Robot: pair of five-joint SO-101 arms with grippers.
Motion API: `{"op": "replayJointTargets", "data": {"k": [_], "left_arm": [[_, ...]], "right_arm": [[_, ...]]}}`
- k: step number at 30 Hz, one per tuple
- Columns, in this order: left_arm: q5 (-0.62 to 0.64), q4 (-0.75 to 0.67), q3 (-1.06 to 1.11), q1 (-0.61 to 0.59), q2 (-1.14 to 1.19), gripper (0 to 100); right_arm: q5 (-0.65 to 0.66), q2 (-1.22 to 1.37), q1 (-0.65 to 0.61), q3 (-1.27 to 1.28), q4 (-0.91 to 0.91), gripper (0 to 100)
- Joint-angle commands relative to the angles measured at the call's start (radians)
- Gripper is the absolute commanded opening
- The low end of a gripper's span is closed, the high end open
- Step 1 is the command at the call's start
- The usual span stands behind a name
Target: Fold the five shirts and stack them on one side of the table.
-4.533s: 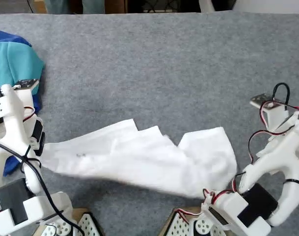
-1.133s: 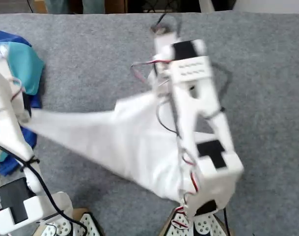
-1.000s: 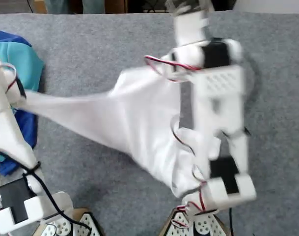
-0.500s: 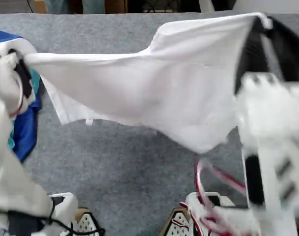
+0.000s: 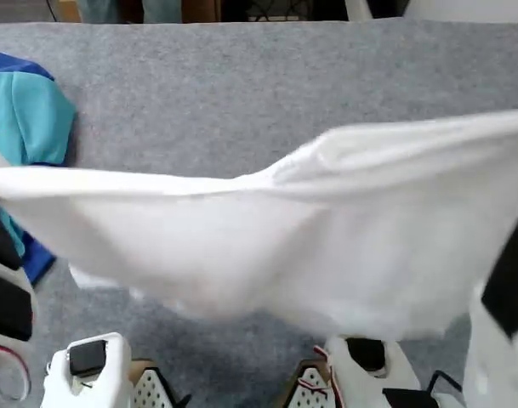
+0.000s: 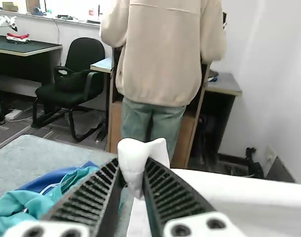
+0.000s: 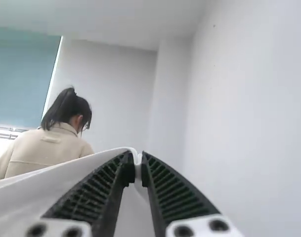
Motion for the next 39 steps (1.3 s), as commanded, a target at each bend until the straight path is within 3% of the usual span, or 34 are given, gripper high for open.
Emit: {"op": "replayJointTargets", "data": {"k": [1,10,15,18,22,27,30,34,39], "left_arm": [[-0.029,0.002,0.119,-0.015,-0.089,3],[-0.052,-0.006,0.527,-0.013,-0.253,3],[-0.046,-0.161,0.705,-0.018,-0.259,3],[-0.044,-0.348,0.835,-0.012,-0.249,3],[-0.041,-0.764,1.124,-0.010,-0.245,3],[-0.021,-1.338,1.495,0.039,-0.155,3],[-0.021,-1.593,1.572,0.073,-0.015,3],[-0.017,-1.688,1.461,0.084,0.253,3],[-0.018,-1.686,1.193,0.081,0.601,3]], "right_arm": [[0.060,-0.007,0.014,-0.002,-0.066,1.3],[0.130,-0.010,0.014,0.101,-0.087,1.3],[0.141,-0.007,0.011,0.252,-0.087,1.3],[0.141,-0.005,0.008,0.395,-0.097,1.3],[0.141,0.013,0.011,0.697,-0.245,1.3],[0.141,0.128,0.014,1.121,-0.664,1.3],[0.192,0.246,0.012,1.283,-0.970,1.3],[0.259,0.453,0.008,1.307,-1.238,1.3],[0.255,0.667,0.006,1.125,-1.238,1.3]]}}
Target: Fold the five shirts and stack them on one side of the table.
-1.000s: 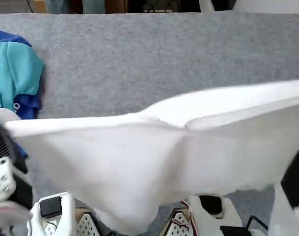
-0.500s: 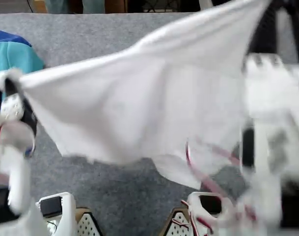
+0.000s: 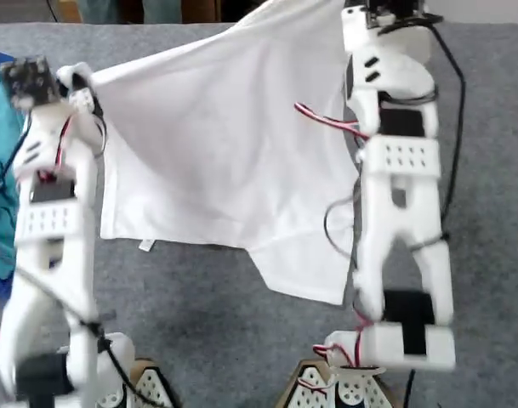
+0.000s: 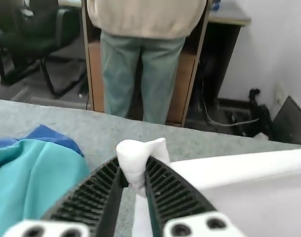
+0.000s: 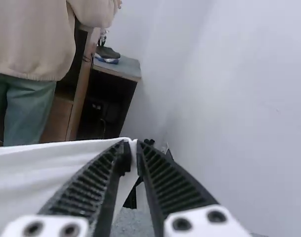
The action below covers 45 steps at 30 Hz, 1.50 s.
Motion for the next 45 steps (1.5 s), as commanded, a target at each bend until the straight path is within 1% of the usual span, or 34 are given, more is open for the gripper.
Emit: {"op": "replayJointTargets", "data": {"k": [1,4,7,10,12,15,20,24,27,31,34,36,38,39,41,42,43,45], "left_arm": [[0.011,-0.021,-0.220,0.002,0.218,3],[0.009,0.046,-0.355,0.007,0.324,3],[0.009,0.121,-0.483,0.019,0.417,3],[0.009,0.180,-0.591,0.038,0.505,3],[0.009,0.242,-0.645,0.053,0.546,3],[0.008,0.388,-0.684,0.073,0.574,3],[0.002,0.628,-0.680,0.065,0.575,3],[-0.103,0.810,-0.680,0.036,0.580,3],[-0.127,0.904,-0.679,0.015,0.583,3],[-0.129,1.010,-0.679,0.008,0.583,3],[-0.132,1.071,-0.679,0.008,0.583,3],[-0.133,1.088,-0.654,0.008,0.575,3],[-0.133,1.085,-0.621,0.007,0.574,3],[-0.135,1.085,-0.605,0.007,0.574,3],[-0.135,1.086,-0.575,0.005,0.574,3],[-0.135,1.086,-0.555,0.005,0.574,3],[-0.135,1.088,-0.541,0.005,0.572,3],[-0.137,1.094,-0.521,0.004,0.572,3]], "right_arm": [[0.009,0.101,0.009,-0.180,0.000,1.3],[0.009,0.180,0.008,-0.314,0.123,1.3],[0.009,0.262,0.011,-0.429,0.199,1.3],[0.008,0.331,0.014,-0.510,0.272,1.3],[0.008,0.360,0.008,-0.547,0.365,1.3],[0.012,0.364,-0.029,-0.561,0.583,1.4],[0.009,0.367,-0.094,-0.576,1.031,1.5],[0.008,0.387,-0.127,-0.547,1.264,1.6],[0.006,0.435,-0.163,-0.492,1.333,5.0],[-0.081,0.530,-0.187,-0.430,1.343,16.3],[-0.098,0.585,-0.199,-0.426,1.355,22.5],[-0.091,0.616,-0.218,-0.427,1.367,24.4],[-0.091,0.648,-0.227,-0.426,1.372,23.0],[-0.091,0.662,-0.227,-0.426,1.373,20.4],[-0.091,0.682,-0.222,-0.421,1.373,10.9],[-0.091,0.691,-0.216,-0.418,1.384,4.5],[-0.091,0.700,-0.210,-0.427,1.413,0.6],[-0.091,0.700,-0.209,-0.427,1.488,3.1]]}}
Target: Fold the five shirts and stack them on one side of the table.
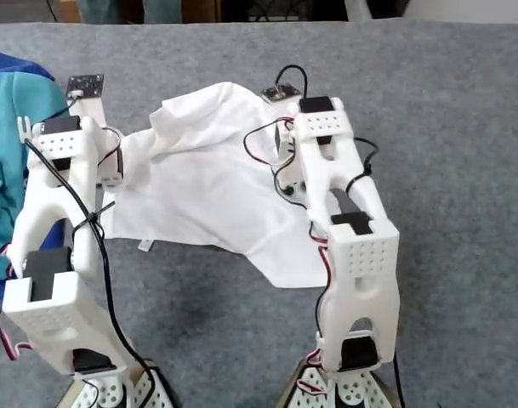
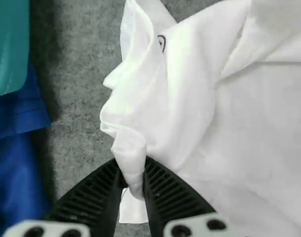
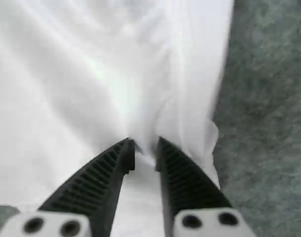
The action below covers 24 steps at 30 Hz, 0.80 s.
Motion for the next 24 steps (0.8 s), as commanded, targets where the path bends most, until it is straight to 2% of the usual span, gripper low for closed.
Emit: {"op": "replayJointTargets", "data": {"k": [1,8,12,17,21,24], "left_arm": [[-0.014,0.006,0.019,-0.010,-0.028,3],[-0.092,0.014,0.125,-0.010,-0.245,3],[-0.123,0.017,0.205,-0.016,-0.410,3],[-0.132,0.198,0.228,-0.012,-0.575,3],[-0.227,0.374,0.214,-0.010,-0.669,3],[-0.284,0.463,0.217,-0.016,-0.723,3]], "right_arm": [[-0.006,-0.016,0.006,-0.010,0.112,1.4],[0.064,-0.142,0.098,0.048,0.269,1.3],[0.137,-0.314,0.198,0.259,0.270,1.3],[0.308,-0.602,0.336,0.644,0.269,1.3],[0.483,-0.863,0.446,0.905,0.269,1.3],[0.585,-1.036,0.523,0.974,0.245,1.4]]}}
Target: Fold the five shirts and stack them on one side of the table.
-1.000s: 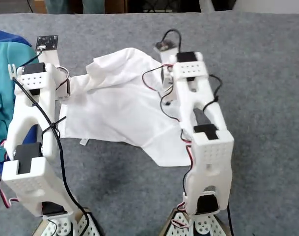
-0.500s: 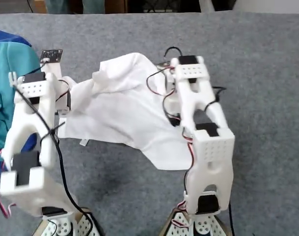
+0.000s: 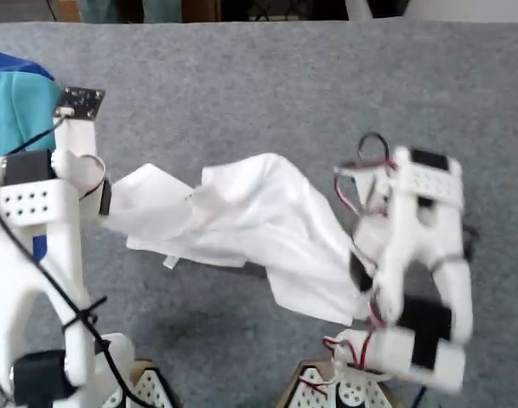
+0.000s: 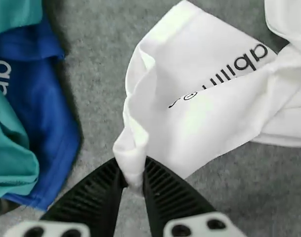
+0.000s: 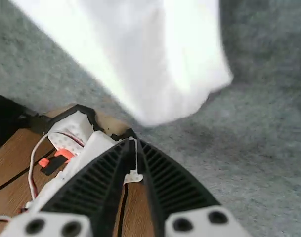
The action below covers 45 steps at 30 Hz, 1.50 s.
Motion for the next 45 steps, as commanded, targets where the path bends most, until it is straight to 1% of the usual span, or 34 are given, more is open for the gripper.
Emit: {"op": "replayJointTargets", "data": {"k": [1,3,6,7,11,14,16,18,21,24,27,29,32,36,39,45], "left_arm": [[-0.072,0.109,-0.010,-0.010,-0.084,3],[-0.100,0.147,-0.008,-0.010,-0.104,3],[-0.106,0.152,-0.008,-0.012,-0.127,3],[-0.106,0.152,-0.008,-0.012,-0.130,3],[-0.101,0.147,0.012,-0.012,-0.127,3],[-0.103,0.133,0.082,-0.012,-0.129,3],[-0.107,0.126,0.145,-0.013,-0.137,3],[-0.104,0.126,0.196,-0.013,-0.137,3],[-0.101,0.126,0.242,-0.013,-0.138,3],[-0.101,0.126,0.249,-0.013,-0.138,3],[-0.101,0.126,0.254,-0.013,-0.138,3],[-0.101,0.126,0.260,-0.015,-0.138,3],[-0.101,0.126,0.275,-0.015,-0.138,3],[-0.101,0.124,0.283,-0.015,-0.138,3],[-0.101,0.126,0.285,-0.015,-0.138,3],[-0.101,0.126,0.285,-0.015,-0.138,3]], "right_arm": [[0.117,-0.231,0.086,0.064,-0.008,1.4],[0.173,-0.305,0.091,0.064,-0.006,1.5],[0.230,-0.360,0.087,0.058,-0.008,2.6],[0.236,-0.367,0.087,0.056,-0.008,5.3],[0.235,-0.381,0.084,0.036,-0.008,23.8],[0.233,-0.381,0.008,-0.019,-0.008,35.1],[0.193,-0.380,-0.075,-0.067,-0.015,38.0],[0.123,-0.378,-0.181,-0.119,-0.023,37.0],[0.058,-0.352,-0.356,-0.162,-0.097,33.2],[0.044,-0.252,-0.489,-0.170,-0.222,26.5],[0.044,-0.101,-0.571,-0.217,-0.341,20.9],[0.029,0.016,-0.595,-0.306,-0.377,19.3],[-0.055,0.213,-0.595,-0.501,-0.397,19.5],[-0.084,0.498,-0.578,-0.797,-0.368,23.8],[-0.094,0.693,-0.583,-1.061,-0.281,26.1],[-0.089,1.040,-0.618,-1.592,-0.086,26.3]]}}
